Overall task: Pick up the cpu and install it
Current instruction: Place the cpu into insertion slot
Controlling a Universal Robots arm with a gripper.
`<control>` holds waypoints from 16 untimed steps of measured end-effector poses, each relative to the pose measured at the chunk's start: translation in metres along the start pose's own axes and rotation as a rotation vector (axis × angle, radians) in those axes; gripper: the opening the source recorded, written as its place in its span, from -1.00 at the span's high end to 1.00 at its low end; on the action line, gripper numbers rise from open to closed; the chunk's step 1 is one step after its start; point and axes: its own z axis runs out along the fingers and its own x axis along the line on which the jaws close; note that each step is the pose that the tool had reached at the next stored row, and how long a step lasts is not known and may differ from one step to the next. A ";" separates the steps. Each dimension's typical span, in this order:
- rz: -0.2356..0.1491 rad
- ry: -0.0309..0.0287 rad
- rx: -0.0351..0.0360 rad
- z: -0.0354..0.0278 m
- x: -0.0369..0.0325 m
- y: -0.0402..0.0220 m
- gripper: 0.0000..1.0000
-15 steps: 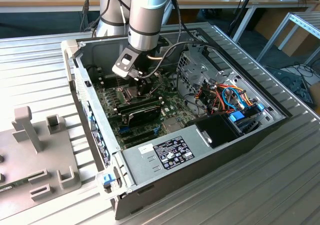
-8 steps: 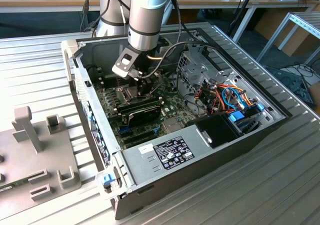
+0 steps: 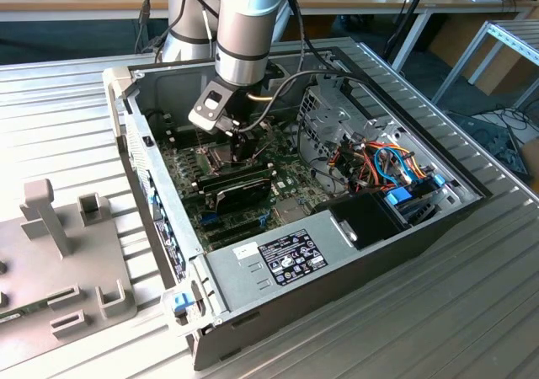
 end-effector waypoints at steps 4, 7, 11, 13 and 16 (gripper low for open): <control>0.000 0.0002 -0.0001 0.0002 0.0002 0.0000 -0.38; 0.000 0.0000 0.0000 0.0010 0.0002 0.0000 -0.38; 0.000 -0.0002 0.0000 0.0014 0.0002 0.0000 -0.38; 0.000 -0.0001 0.0000 0.0014 0.0002 0.0000 -0.38; 0.000 -0.0002 0.0000 0.0015 0.0002 0.0000 -0.38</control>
